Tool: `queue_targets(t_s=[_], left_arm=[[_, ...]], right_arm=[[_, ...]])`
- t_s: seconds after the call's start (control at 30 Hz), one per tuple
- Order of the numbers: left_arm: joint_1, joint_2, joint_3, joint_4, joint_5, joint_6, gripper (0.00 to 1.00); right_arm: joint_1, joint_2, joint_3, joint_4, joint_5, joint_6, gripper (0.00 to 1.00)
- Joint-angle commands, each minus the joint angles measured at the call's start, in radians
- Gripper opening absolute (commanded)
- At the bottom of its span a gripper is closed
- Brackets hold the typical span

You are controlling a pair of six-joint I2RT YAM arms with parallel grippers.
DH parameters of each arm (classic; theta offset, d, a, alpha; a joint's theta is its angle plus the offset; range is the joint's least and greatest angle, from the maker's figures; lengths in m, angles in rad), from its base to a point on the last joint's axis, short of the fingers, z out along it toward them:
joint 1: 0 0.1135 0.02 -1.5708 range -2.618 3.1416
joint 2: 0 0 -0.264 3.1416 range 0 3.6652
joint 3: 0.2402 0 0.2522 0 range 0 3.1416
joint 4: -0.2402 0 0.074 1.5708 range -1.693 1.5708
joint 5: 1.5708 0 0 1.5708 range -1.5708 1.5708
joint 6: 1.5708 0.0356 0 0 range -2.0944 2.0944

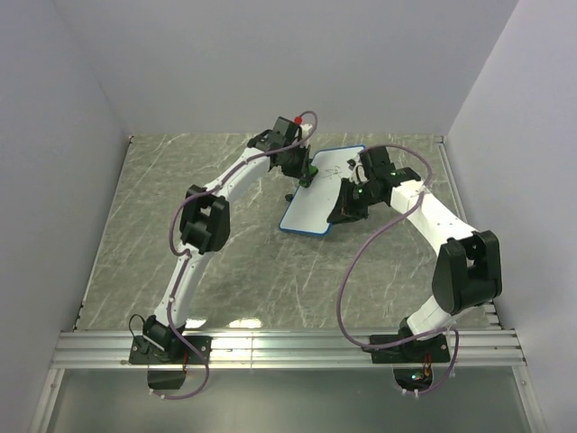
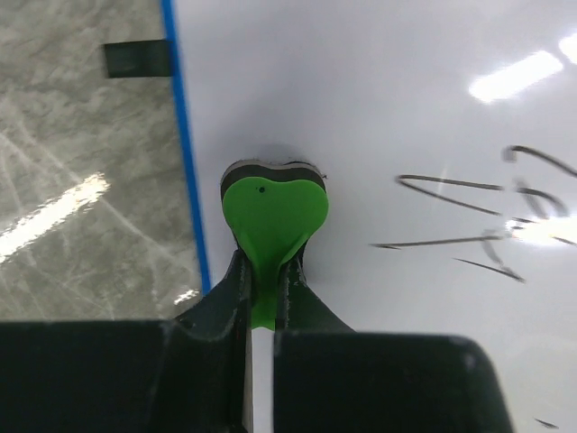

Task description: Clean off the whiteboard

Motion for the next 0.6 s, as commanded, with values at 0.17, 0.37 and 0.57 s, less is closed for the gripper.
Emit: queue_targets(t_s=[0.17, 0.37, 0.57], left_arm=[[-0.139, -0.179, -0.015, -0.013, 0.135, 0.096, 0.0], [-0.179, -0.242, -0.014, 0.001, 0.078, 0.097, 0.0], [-0.165, -0.175, -0.009, -0.036, -0.103, 0.05, 0.0]], right_arm=[[0.072, -0.029, -0.017, 0.024, -0.049, -0.158, 0.0], [0.074, -0.069, -0.058, 0.037, -0.073, -0.156, 0.0], [0.074, -0.096, -0.061, 0.029, -0.073, -0.16, 0.0]])
